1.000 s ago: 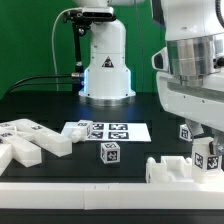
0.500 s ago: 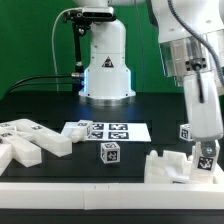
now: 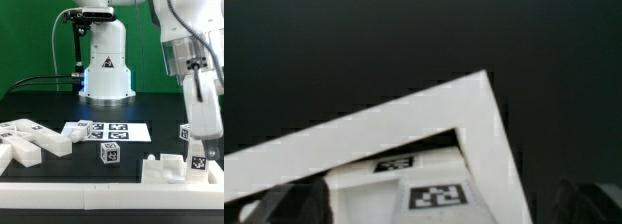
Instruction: Assemble chair
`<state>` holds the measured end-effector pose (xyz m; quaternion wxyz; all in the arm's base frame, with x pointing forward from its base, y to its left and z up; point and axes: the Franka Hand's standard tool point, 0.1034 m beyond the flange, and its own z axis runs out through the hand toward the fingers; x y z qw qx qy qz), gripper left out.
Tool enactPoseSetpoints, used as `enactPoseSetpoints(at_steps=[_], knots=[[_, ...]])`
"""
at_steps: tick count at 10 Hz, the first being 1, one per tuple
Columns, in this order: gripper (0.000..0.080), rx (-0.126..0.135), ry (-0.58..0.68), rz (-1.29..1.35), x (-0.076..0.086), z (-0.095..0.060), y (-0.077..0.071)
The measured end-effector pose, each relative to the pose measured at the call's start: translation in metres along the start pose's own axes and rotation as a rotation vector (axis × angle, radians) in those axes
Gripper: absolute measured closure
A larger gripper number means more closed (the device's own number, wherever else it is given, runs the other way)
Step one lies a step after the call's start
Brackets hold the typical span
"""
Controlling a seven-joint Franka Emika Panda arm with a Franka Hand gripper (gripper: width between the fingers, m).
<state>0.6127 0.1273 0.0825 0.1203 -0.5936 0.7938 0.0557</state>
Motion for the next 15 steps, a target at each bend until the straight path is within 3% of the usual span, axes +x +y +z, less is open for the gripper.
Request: enactPoseSetpoints(at_steps=[3,4,10,11,13,15], knots=[[0.0151,-0.025,-0.030,-0.165,-0.013,-0.033,0.001],[0.0151,-0.075,-0.043,-0.187,-0.021,-0.038,0.006],[0.0151,-0.072,-0.043,-0.183,-0.020,-0.036,0.005],[0.0151,-0.071,-0.043,-0.209,-0.018,-0.036,0.005],[0.0151,-0.077,-0.073,-0.343,0.014,-0.045,0.019],[0.0151,-0.098,-0.052,-0.469,0.018,-0.049,0.030]])
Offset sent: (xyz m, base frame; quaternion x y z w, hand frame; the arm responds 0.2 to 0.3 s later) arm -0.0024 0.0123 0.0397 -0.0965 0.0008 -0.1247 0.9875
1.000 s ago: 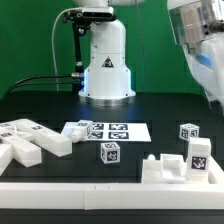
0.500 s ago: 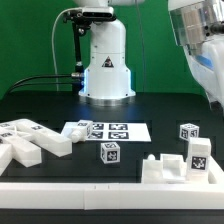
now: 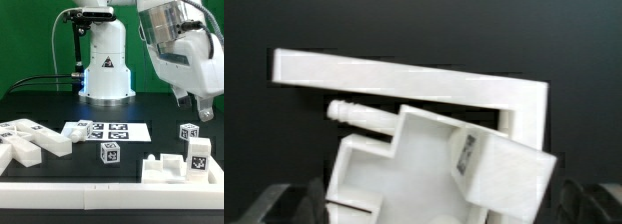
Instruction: Assemble chair
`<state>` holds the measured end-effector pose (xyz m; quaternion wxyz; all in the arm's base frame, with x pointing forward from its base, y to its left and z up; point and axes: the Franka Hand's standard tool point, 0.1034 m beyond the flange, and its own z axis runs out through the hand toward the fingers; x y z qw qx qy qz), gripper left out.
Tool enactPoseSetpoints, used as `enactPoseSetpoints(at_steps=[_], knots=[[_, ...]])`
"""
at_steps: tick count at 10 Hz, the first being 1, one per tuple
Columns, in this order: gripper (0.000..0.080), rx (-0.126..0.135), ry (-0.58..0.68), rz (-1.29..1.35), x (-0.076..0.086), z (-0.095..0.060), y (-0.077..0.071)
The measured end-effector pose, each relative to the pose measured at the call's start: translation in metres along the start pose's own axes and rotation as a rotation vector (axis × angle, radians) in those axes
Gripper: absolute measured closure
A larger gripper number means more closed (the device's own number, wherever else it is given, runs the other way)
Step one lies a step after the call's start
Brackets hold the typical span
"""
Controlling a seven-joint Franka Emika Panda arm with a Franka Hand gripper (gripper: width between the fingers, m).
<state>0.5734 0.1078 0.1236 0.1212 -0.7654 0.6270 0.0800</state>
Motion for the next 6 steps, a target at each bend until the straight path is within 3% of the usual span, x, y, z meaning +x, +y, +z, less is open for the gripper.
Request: enactPoseSetpoints(at_steps=[4,6], knots=[[0.0151,-0.005,0.001,-0.322,0.005,0.003,0.003],[0.0151,-0.060,-0.019,-0.531,0.031,0.008,0.034]])
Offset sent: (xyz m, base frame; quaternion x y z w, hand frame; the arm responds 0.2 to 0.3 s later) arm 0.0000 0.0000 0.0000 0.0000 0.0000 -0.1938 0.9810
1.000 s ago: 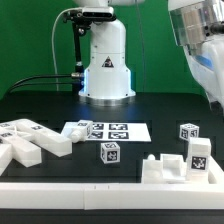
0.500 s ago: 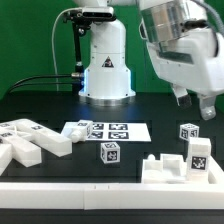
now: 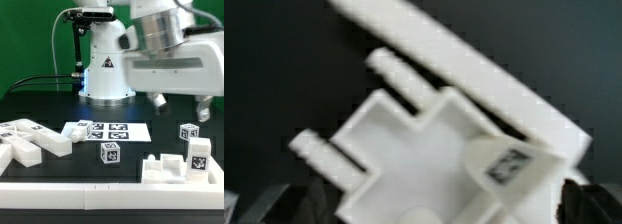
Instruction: Assemble chair
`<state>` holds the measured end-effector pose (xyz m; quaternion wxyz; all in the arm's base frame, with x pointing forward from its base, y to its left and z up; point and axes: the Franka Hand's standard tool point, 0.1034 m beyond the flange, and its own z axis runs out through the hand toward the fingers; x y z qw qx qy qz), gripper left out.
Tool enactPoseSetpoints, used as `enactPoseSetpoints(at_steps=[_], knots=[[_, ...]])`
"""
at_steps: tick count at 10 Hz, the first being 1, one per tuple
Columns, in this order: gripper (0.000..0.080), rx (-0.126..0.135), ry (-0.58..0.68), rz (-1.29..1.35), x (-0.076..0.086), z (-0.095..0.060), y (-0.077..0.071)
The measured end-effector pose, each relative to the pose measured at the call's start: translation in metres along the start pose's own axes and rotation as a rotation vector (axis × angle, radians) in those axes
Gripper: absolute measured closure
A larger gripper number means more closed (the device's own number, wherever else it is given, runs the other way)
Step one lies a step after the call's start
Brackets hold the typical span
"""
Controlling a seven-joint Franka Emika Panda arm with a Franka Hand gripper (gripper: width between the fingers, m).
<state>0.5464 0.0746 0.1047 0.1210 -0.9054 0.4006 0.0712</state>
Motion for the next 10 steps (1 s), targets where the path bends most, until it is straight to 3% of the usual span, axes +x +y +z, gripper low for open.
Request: enactPoseSetpoints(at_steps=[2,6,7,8,9,10], knots=[[0.0151,-0.032,0.015,-0.122,0.005,0.008,0.029],[0.0151,-0.038,0.011,-0.205,0.005,0.010,0.030],[0.0151,-0.044,-0.006,-0.179,0.008,0.016,0.046],[0.0151,-0.067,-0.043,-0.206,0.010,0.016,0.067],[0.0151,-0.075,-0.086,-0.245,0.018,0.012,0.093],[0.0151,-0.106,-0.100,-0.211,0.027,0.009,0.119]])
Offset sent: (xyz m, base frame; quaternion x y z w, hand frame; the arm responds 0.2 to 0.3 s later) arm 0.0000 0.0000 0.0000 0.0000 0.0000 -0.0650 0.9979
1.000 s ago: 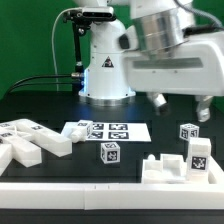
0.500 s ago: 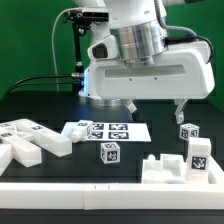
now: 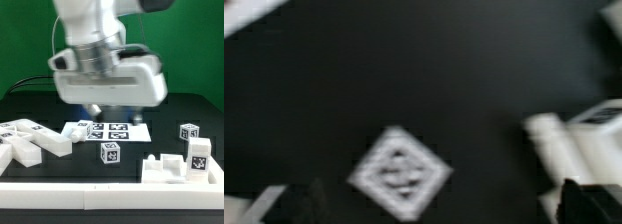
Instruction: Assemble chair
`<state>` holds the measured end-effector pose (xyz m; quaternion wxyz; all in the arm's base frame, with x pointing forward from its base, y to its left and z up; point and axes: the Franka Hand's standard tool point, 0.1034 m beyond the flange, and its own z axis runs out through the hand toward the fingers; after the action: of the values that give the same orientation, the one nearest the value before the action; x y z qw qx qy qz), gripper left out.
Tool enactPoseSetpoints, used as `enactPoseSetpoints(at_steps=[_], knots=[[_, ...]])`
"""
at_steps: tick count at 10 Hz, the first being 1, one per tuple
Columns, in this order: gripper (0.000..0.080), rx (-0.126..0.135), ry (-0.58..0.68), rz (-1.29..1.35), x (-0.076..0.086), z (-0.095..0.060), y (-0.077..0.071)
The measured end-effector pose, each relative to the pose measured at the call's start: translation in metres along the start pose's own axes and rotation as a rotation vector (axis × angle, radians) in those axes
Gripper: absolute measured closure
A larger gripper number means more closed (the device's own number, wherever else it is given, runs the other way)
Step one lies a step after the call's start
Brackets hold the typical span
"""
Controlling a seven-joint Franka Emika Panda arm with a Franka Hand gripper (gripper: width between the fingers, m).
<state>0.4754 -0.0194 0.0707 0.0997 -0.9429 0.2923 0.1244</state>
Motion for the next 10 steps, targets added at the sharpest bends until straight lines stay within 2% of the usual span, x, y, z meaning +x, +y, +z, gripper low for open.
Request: enactPoseSetpoints(at_steps=[2,4,7,8,10], knots=[[0.0151,-0.001,0.009,-0.010,-0.002,0.002,-0.011],[0.0151,-0.004,0.005,-0.006,-0.001,0.003,-0.007],[0.0151,-0.096,-0.051,-0.088,-0.022,0.006,0.040],[0.0151,-0.097,-0.045,-0.103,-0.024,0.007,0.048],[0.0151,-0.099,-0.046,-0.105,-0.023,0.008,0.046]])
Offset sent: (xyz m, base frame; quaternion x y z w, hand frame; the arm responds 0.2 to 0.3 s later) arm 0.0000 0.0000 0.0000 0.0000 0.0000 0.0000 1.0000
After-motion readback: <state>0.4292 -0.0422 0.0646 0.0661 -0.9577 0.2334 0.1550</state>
